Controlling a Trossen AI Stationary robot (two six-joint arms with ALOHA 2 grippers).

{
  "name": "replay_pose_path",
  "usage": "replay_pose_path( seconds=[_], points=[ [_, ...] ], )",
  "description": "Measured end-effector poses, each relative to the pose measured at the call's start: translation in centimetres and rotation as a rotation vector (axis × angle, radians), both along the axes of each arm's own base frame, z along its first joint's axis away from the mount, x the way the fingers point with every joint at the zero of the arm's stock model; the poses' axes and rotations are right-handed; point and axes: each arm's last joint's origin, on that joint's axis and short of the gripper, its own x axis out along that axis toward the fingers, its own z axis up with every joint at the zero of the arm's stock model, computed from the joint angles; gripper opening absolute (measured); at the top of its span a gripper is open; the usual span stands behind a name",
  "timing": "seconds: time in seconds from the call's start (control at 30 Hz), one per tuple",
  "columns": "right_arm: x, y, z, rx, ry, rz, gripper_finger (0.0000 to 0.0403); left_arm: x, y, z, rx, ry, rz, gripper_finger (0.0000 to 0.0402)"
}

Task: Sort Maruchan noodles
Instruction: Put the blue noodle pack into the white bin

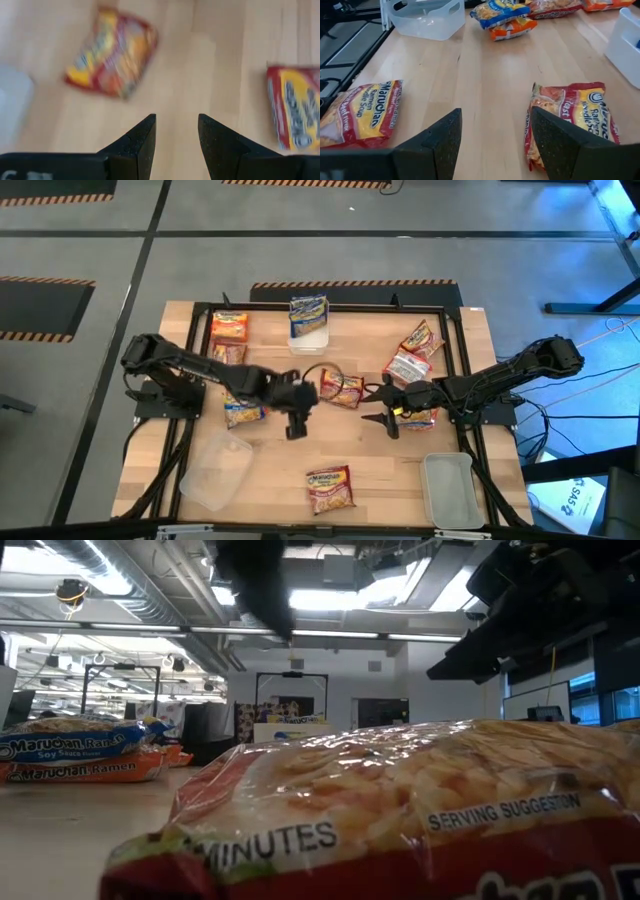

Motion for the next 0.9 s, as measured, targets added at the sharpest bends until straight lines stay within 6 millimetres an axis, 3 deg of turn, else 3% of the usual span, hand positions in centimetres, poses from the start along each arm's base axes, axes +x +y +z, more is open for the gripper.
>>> replay_pose_path(
  seconds=[0.13, 0.2, 0.47, 0.57, 0.77, 0.9],
  points=[
    [0.0, 0.1, -0.1, 0.005, 0.008, 0.019, 0.0221, -1.9, -1.1, -2.4, -0.064, 0.066, 0.084, 0.0141],
    [0.0, 0.1, -0.1, 0.002, 0.007, 0.021, 0.0221, -3.8, -1.3, -3.0, -0.086, 0.102, 0.130, 0.0141],
    [0.3, 0.1, -0.5, -0.022, 0.016, 0.025, 0.0221, -12.2, 0.3, -3.0, -0.196, 0.040, 0.343, 0.0140],
    [0.4, 0.1, -0.9, -0.035, 0.032, 0.011, 0.0221, -14.4, 0.8, -3.1, -0.242, 0.001, 0.360, 0.0140],
    [1.0, 0.0, -1.7, -0.060, 0.036, -0.034, 0.0221, -16.4, 2.0, -2.7, -0.257, -0.007, 0.446, 0.0142],
    [1.4, 0.1, -1.8, -0.045, 0.003, -0.028, 0.0221, -17.4, 3.0, -3.0, -0.252, 0.080, 0.560, 0.0163]
  ],
)
